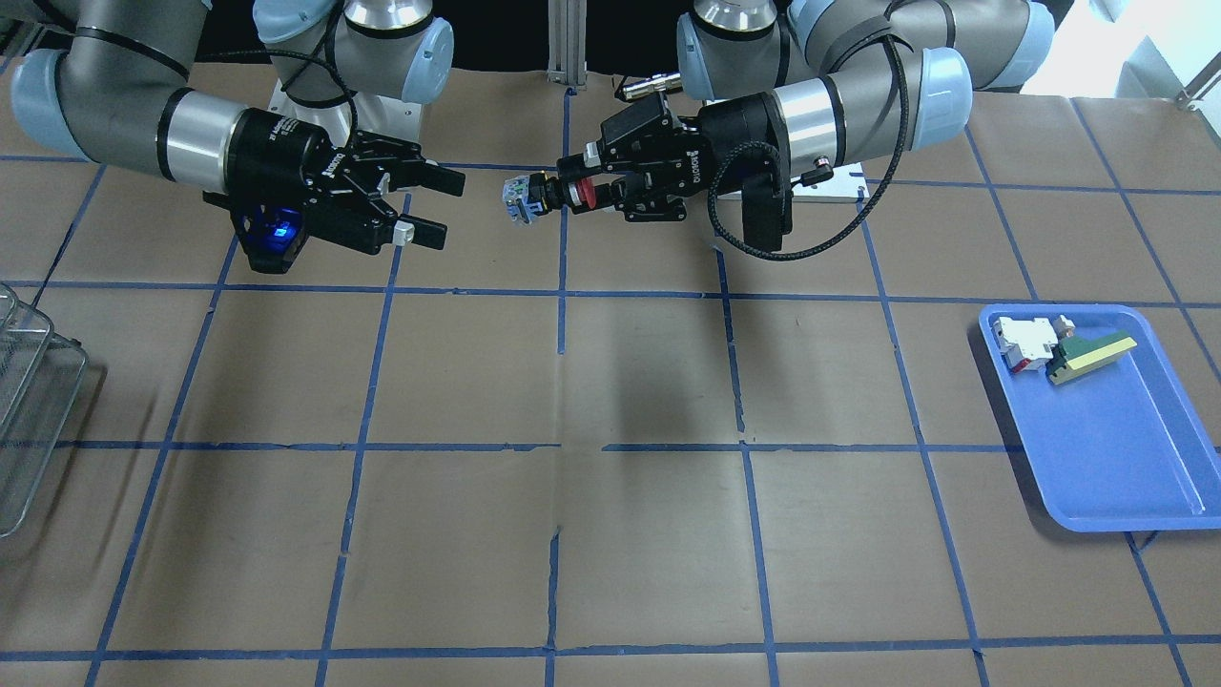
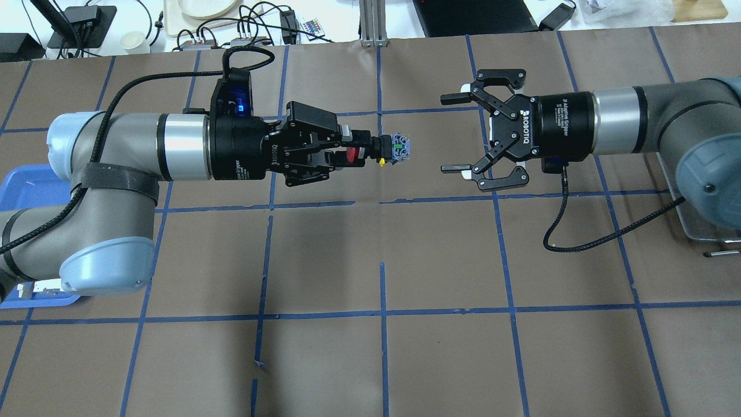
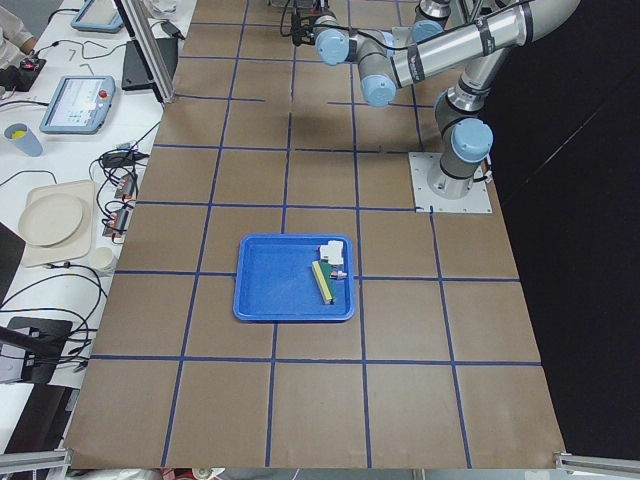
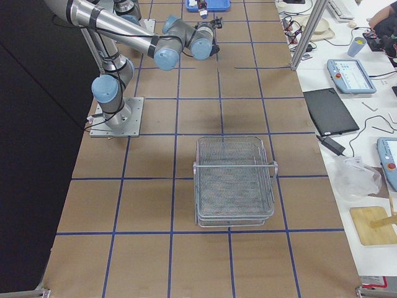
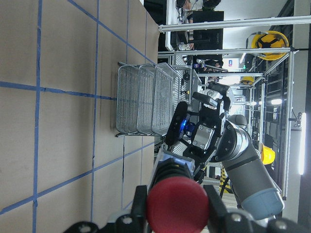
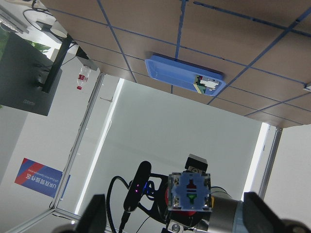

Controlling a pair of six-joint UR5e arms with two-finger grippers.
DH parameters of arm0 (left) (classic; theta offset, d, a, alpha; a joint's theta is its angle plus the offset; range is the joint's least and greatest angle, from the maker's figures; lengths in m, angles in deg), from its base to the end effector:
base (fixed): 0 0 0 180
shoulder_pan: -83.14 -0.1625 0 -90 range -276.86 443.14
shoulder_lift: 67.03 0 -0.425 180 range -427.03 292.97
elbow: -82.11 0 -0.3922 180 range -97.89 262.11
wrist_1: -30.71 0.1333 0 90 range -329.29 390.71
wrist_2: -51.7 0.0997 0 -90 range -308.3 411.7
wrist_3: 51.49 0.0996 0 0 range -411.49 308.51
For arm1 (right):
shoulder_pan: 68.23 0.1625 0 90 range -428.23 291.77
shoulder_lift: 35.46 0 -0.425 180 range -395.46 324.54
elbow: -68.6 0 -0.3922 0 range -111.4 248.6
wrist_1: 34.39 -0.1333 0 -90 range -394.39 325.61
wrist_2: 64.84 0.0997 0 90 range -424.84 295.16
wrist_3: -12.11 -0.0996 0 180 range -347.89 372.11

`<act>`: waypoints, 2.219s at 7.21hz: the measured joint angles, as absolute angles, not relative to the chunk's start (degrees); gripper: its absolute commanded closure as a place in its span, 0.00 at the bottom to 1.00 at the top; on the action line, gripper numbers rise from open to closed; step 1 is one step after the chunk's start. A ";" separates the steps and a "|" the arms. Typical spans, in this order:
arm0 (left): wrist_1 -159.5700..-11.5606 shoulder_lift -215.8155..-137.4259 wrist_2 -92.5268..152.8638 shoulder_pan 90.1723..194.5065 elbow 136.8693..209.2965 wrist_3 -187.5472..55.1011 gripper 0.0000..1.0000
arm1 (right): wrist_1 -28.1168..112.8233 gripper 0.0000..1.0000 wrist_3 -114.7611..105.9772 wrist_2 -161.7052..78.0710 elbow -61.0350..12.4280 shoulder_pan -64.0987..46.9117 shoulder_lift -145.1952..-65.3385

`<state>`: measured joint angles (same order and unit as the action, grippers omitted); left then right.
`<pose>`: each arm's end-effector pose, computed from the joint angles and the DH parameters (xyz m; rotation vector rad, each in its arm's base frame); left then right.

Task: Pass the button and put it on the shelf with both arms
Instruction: 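Bring the right gripper toward the button block held by the left gripper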

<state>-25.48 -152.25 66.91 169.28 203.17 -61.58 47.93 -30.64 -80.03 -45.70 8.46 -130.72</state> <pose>-0.2007 -0.4330 0.3995 0.1310 -1.8295 0.0443 0.1291 -0.4509 0.3896 1.1653 1.4743 0.7840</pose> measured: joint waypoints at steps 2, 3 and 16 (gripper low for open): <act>-24.86 -152.45 66.90 170.14 203.08 -62.36 0.99 | 47.63 0.00 -33.75 -79.99 -45.74 9.58 -130.90; -24.79 -152.50 66.90 170.27 203.06 -62.44 0.99 | 47.38 0.00 -35.48 -80.10 -45.74 9.74 -130.98; -24.31 -152.89 67.70 170.44 203.29 -62.43 0.99 | 45.06 0.01 -36.85 -82.32 -46.69 13.60 -131.51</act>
<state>-24.31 -152.89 67.70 170.44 203.29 -62.43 45.06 -36.85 -82.32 -46.69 13.60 -131.51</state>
